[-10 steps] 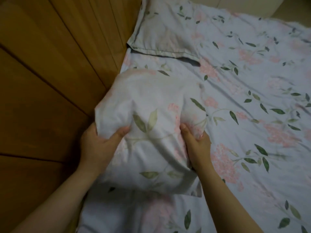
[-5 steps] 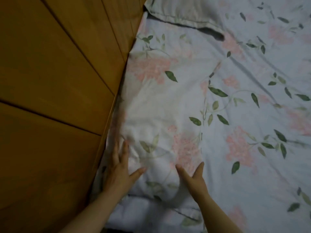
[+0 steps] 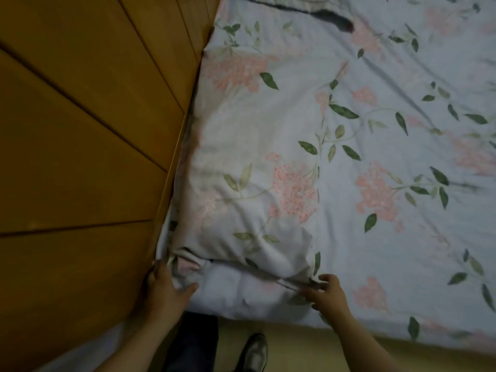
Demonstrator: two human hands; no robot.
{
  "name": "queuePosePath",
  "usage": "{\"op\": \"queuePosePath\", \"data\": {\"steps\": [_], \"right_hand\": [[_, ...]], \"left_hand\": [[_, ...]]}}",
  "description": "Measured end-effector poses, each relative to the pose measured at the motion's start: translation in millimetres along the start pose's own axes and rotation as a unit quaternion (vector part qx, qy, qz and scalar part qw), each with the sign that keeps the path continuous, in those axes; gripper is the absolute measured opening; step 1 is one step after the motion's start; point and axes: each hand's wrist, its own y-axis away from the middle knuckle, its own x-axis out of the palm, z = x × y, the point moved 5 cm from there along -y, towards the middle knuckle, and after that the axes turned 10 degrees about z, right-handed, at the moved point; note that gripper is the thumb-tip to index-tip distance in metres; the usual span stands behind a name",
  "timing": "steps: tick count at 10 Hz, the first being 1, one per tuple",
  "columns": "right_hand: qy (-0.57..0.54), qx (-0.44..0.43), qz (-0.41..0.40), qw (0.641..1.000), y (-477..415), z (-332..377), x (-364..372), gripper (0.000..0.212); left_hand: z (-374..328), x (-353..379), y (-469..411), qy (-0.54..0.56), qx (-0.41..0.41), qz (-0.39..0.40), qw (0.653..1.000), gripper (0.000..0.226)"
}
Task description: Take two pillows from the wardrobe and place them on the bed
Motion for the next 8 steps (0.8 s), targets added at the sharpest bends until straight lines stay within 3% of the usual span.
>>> {"op": "queuePosePath", "data": {"steps": [1, 2, 4, 5, 7, 8], "right_hand": [[0.016, -0.014, -0.055, 0.998, -6.6, -16.8, 1.2, 0.031], [0.018, -0.033, -0.066, 0.997, -13.1, -25.9, 5.1, 0.022], [-0.05, -0.056, -0.179, 0.981, -1.7, -41.9, -13.8, 0.028], [-0.074, -0.006, -0.233, 0.97, 28.1, -78.0, -36.2, 0.03], [-0.087, 0.03, -0.172, 0.981, 11.4, -117.7, -33.7, 0.033], [-0.105, 0.03, -0.139, 0.984, 4.8, -120.3, -19.2, 0.053]], "left_hand": [[21.1, 10.6, 7.3, 0.113, -0.036, -0.055, 0.991, 0.053], [47.6, 21.3, -8.3, 0.199, -0.073, -0.05, 0.976, 0.028], [37.0, 1.4, 26.7, 0.186, -0.033, -0.094, 0.978, 0.02], [49.2, -12.1, 58.4, 0.178, -0.012, -0.105, 0.978, 0.017], [59.7, -11.9, 64.2, 0.087, -0.041, -0.103, 0.99, 0.019], [58.9, -2.1, 77.7, 0.091, -0.065, -0.099, 0.989, 0.03]]}}
